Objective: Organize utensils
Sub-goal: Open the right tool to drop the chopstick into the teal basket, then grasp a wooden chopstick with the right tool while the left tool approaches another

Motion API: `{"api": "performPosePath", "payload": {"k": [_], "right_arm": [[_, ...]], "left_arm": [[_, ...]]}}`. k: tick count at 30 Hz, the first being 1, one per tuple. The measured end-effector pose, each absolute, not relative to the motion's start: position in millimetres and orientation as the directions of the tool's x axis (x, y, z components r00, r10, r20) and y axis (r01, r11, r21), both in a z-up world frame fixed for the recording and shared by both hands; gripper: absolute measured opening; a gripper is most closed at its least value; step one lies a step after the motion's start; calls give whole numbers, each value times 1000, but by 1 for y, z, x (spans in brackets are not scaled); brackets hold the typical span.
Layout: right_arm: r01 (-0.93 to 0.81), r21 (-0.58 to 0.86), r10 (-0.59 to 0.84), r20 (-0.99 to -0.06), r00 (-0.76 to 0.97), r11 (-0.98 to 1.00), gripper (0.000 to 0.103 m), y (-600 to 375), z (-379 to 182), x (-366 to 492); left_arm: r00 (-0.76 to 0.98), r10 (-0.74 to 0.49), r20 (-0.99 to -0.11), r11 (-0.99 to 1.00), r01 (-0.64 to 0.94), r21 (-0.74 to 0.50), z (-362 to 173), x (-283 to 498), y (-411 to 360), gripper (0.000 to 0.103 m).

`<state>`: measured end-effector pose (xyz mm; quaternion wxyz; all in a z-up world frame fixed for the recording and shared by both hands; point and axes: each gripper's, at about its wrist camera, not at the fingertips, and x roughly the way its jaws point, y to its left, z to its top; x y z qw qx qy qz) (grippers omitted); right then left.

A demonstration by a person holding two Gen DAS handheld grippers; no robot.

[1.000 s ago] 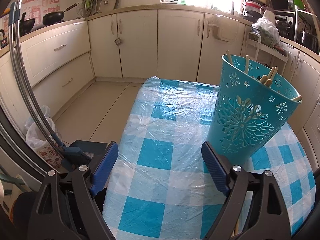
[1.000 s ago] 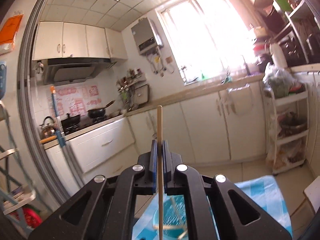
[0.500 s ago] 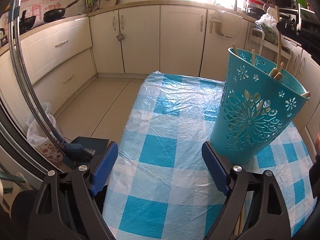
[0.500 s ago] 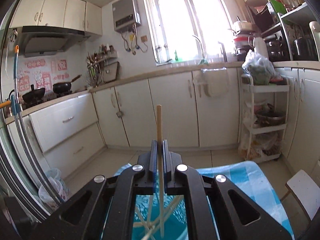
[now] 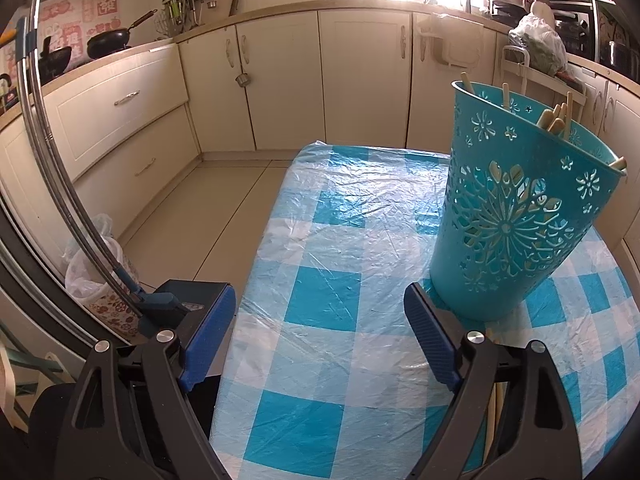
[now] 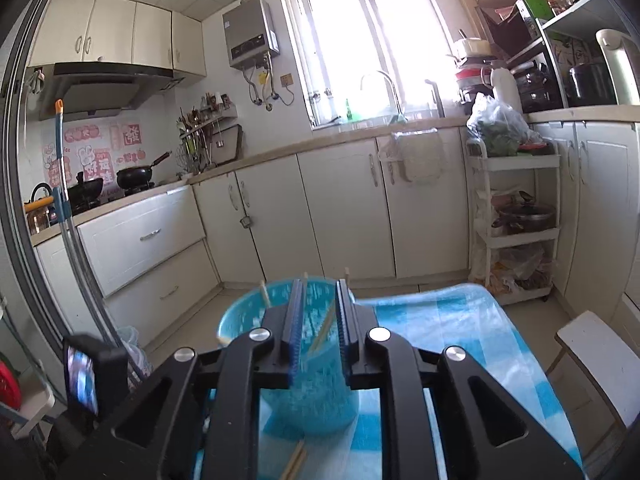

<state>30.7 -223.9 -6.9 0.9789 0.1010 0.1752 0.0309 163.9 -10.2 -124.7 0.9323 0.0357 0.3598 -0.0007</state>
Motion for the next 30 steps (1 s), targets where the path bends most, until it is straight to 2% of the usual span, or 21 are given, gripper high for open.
{"api": "performPosePath", "payload": {"k": [2, 7, 11, 17, 30], "right_arm": [[-16, 218, 103, -393, 914, 976, 24, -222, -24, 22], [2, 224, 130, -573, 810, 975, 24, -207, -77, 16], [-15, 220, 163, -672, 722, 975, 24, -191, -110, 21], [-20, 202, 165, -737, 655, 979, 24, -176, -132, 34], [-29, 94, 92, -795, 600, 995, 21, -156, -146, 50]], "left_arm": [[739, 22, -673, 997, 29, 65, -125, 163, -10, 83], [729, 16, -685, 999, 22, 47, -126, 161, -6, 83], [713, -3, -701, 1000, 0, -4, -126, 158, 7, 83], [686, -13, -728, 998, -35, -51, -131, 159, 18, 83], [673, -18, -740, 999, -22, -45, -135, 161, 14, 83]]}}
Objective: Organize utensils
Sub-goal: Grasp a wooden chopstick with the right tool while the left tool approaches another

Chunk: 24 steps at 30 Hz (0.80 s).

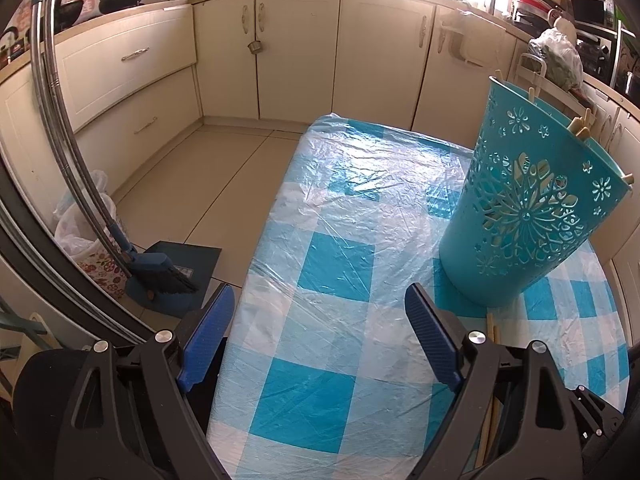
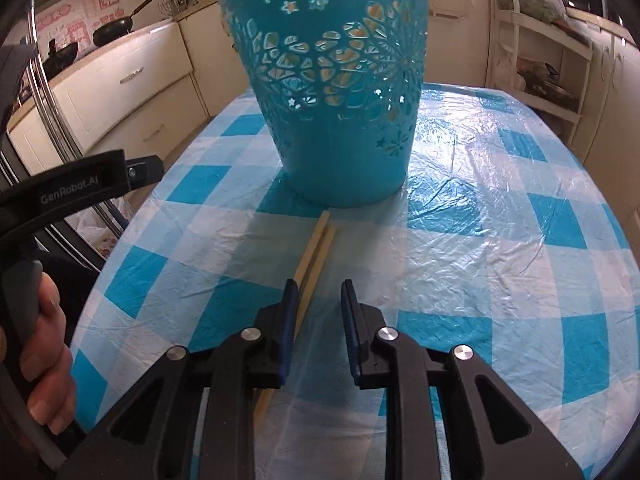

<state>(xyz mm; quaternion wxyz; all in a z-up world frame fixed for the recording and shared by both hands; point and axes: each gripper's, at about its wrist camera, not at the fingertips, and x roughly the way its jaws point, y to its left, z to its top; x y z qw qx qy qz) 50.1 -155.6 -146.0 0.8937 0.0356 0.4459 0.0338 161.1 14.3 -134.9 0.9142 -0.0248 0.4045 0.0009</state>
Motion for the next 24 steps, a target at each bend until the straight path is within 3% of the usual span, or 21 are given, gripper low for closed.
{"api": "performPosePath", "payload": {"k": [11, 24], "right_arm": [[-92, -14, 44, -805, 592, 996, 7, -169, -144, 41], [0, 113, 91, -798, 596, 994, 6, -219, -144, 44]], "left_arm": [[656, -70, -751, 996, 82, -21, -140, 154, -8, 83], [589, -140, -796, 964, 266, 27, -155, 153, -74, 83]]}}
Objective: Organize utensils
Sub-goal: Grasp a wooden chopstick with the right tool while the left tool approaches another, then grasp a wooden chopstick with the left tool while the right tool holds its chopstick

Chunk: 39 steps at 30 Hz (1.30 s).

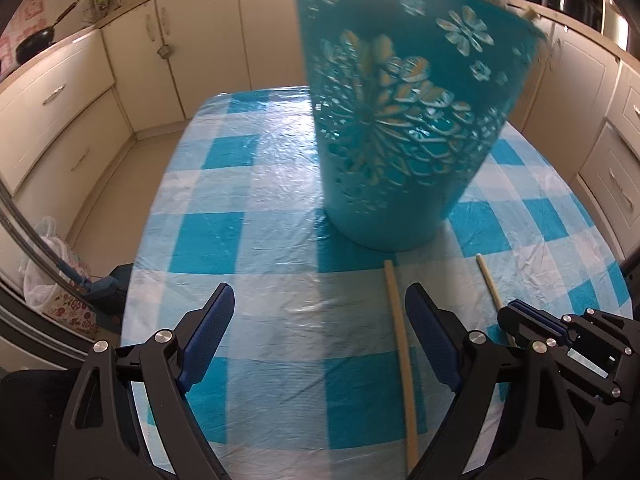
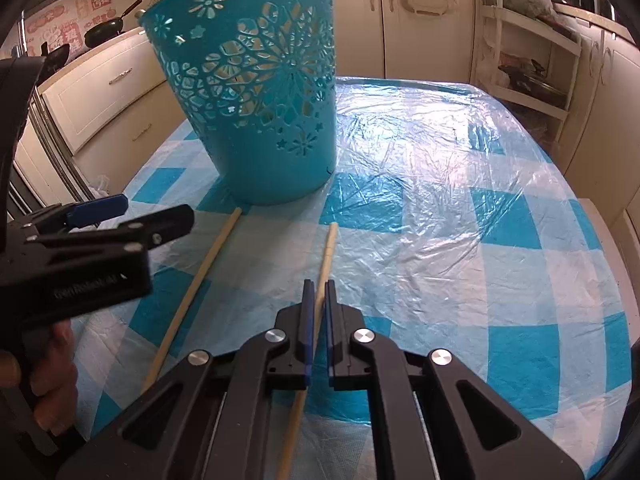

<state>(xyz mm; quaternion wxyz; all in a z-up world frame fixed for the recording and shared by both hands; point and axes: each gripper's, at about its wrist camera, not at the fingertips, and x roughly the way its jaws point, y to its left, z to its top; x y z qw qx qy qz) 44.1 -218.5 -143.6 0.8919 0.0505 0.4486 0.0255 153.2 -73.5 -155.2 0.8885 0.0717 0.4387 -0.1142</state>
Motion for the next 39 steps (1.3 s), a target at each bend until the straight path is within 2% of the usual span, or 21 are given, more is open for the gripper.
{"api": "performPosePath", "payload": {"k": [15, 18, 20, 22, 23, 24, 25, 27, 31, 39], "right_arm": [[27, 158, 112, -800, 589, 987, 6, -229, -145, 47], [26, 160, 114, -800, 590, 987, 6, -229, -145, 48], [27, 164, 116, -800, 589, 986, 6, -231, -145, 49], [27, 164, 117, -800, 589, 986, 6, -231, -145, 49], [28, 162, 115, -801, 588, 986, 6, -231, -145, 49], [27, 161, 115, -801, 587, 987, 6, -231, -145, 49], [26, 161, 115, -800, 588, 987, 6, -231, -145, 49], [23, 155, 112, -802, 587, 988, 6, -230, -144, 50], [18, 150, 112, -806, 581, 989, 6, -229, -144, 56], [-12, 108, 96, -819, 565, 994, 6, -226, -144, 68]], "left_arm": [[535, -134, -834, 951, 306, 44, -177, 159, -106, 82], [532, -159, -832, 951, 309, 16, -179, 161, -101, 70], [539, -167, -825, 950, 312, 12, -178, 159, -100, 55], [541, -176, -822, 949, 314, 4, -176, 156, -99, 32], [537, -188, -822, 951, 310, -14, -175, 156, -96, 27], [535, -191, -823, 953, 302, -24, -175, 156, -92, 18], [531, -197, -824, 955, 293, -40, -174, 156, -88, 12], [518, -216, -828, 958, 276, -77, -174, 157, -79, 7], [491, -249, -835, 955, 268, -127, -173, 155, -67, 7], [481, -223, -848, 954, 285, -89, -172, 160, -74, 10]]}}
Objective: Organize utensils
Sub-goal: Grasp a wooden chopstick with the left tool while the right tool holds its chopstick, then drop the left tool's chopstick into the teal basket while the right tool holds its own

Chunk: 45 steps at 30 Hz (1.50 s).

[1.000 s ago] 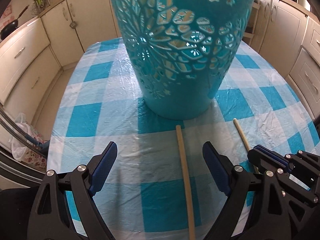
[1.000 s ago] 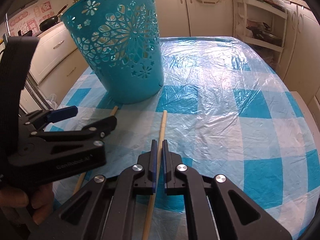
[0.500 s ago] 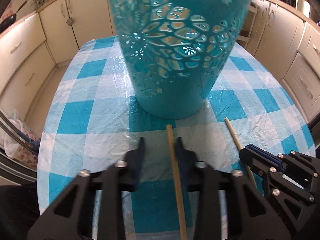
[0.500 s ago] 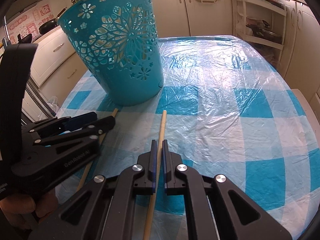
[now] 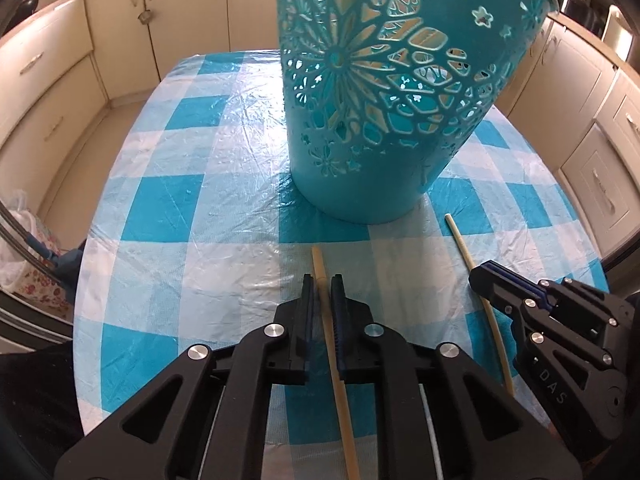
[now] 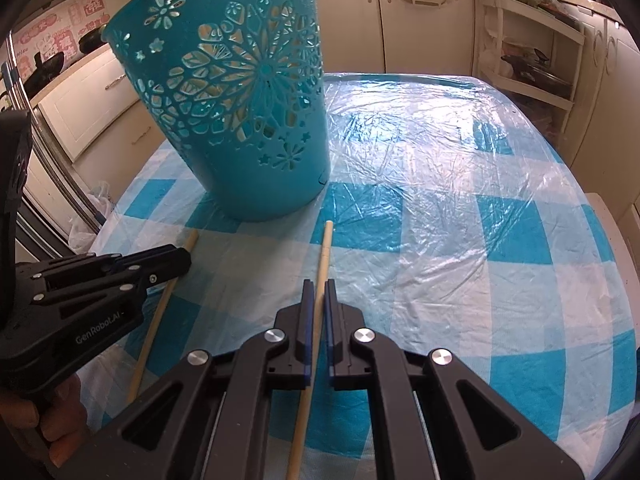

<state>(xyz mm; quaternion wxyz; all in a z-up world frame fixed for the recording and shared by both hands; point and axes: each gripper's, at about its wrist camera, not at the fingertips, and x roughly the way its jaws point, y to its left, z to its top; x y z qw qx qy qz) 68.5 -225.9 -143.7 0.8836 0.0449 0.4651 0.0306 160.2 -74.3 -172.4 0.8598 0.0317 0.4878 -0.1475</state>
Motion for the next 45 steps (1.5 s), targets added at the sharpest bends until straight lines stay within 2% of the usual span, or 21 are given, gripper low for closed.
{"api": "performPosePath", "payload": {"k": [11, 16, 27, 38, 45], "right_arm": [[-16, 121, 109, -815, 569, 993, 6, -228, -145, 70], [-15, 117, 104, -814, 571, 993, 6, -227, -144, 66], [-16, 120, 107, -809, 578, 993, 6, -229, -143, 57], [-10, 125, 107, -806, 583, 992, 6, -231, -143, 57], [-8, 139, 117, -803, 585, 990, 6, -232, -143, 57]], "left_arm": [[522, -170, -836, 947, 321, 7, -174, 154, -86, 11], [507, -197, -839, 942, 334, -19, -173, 152, -86, 5], [522, -256, -814, 939, 333, -82, -147, 129, -69, 5], [613, -412, -674, 908, 340, -245, -69, 94, -25, 5], [677, -466, -570, 884, 372, -282, -17, 86, -21, 5]]}}
